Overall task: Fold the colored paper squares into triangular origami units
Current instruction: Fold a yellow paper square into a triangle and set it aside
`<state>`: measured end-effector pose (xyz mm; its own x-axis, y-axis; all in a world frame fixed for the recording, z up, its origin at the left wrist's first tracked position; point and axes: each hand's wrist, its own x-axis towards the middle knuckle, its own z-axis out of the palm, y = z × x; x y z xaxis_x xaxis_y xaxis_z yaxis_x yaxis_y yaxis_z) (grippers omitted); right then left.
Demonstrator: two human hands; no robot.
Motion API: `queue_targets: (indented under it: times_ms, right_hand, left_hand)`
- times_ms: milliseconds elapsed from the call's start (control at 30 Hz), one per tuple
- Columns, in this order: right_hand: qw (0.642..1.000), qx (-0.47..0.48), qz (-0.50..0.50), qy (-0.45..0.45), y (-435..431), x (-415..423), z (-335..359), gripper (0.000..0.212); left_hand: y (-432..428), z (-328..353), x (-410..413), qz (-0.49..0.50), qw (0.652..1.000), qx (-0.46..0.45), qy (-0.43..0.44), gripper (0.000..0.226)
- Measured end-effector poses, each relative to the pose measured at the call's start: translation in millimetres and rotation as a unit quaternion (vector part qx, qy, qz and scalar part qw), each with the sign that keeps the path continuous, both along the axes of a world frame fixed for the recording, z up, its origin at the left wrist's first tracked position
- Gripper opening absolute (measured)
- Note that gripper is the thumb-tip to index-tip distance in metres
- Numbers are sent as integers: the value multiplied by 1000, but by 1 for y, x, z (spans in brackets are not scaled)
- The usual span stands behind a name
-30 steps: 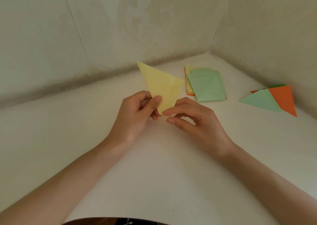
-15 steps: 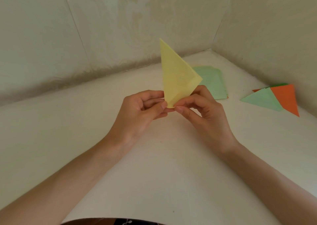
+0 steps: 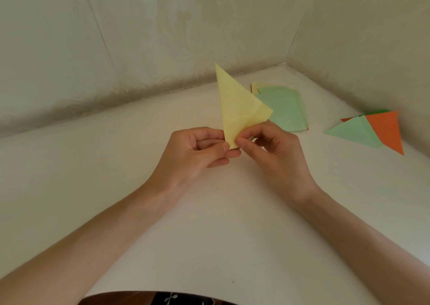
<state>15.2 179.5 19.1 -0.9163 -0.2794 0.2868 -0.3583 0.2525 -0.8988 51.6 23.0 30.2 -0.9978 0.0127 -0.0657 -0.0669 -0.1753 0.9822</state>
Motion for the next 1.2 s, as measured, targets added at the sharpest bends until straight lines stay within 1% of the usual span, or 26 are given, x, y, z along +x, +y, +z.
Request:
queue_targets:
  times_ms: [267, 367, 433, 533, 667, 767, 800, 833, 900, 933, 967, 1033, 1067, 1133, 1200]
  right_hand:
    - [1000, -9, 1, 19, 0, 0, -1, 20]
    - [1000, -12, 0, 18, 0, 0, -2, 14]
    - [1000, -8, -4, 21, -1, 1, -2, 17]
    - [1000, -5, -3, 26, -1, 0, -2, 18]
    - [1000, -6, -4, 19, -1, 1, -2, 12]
    - [1000, -1, -5, 13, -3, 2, -1, 17]
    - [1000, -18, -6, 2, -3, 2, 0, 20]
    - [998, -59, -3, -27, -4, 2, 2, 23]
    - [980, -153, 8, -125, -3, 3, 7, 36]
    - [970, -166, 20, -175, -2, 5, 9, 41]
    - [967, -143, 38, -207, -2, 6, 10, 44]
    - [971, -77, 69, -216, -4, 8, 9, 42]
    - [973, -72, 67, -210, -4, 8, 7, 41]
    - [969, -105, 58, -216, -4, 6, 5, 41]
    - [963, -133, 51, -230, -4, 4, 5, 38]
  left_hand:
    - [-2, 0, 1, -15, 1000, 7, -7, 20]
    - [-1, 1, 1, -11, 1000, 14, -16, 13]
    - [0, 1, 1, -8, 1000, -6, -20, 20]
    - [1, -1, 2, 5, 999, -26, -22, 13]
    - [2, -1, 1, 7, 999, -33, -21, 12]
    - [2, 0, 1, 7, 999, -37, -19, 11]
    - [1, 0, 1, 10, 999, -34, -20, 10]
    - [1, 0, 0, 15, 999, -24, -23, 10]
    - [-1, 1, 0, 23, 999, 12, -26, 9]
    - [-1, 2, 0, 23, 999, 31, -27, 10]
    - [-1, 2, 0, 20, 999, 41, -26, 9]
    - [-1, 2, 1, 13, 999, 36, -21, 7]
    - [0, 1, 0, 9, 999, 27, -21, 9]
    - [-1, 0, 0, 2, 1000, 11, -20, 6]
    - [-1, 0, 0, 0, 1000, 1, -20, 10]
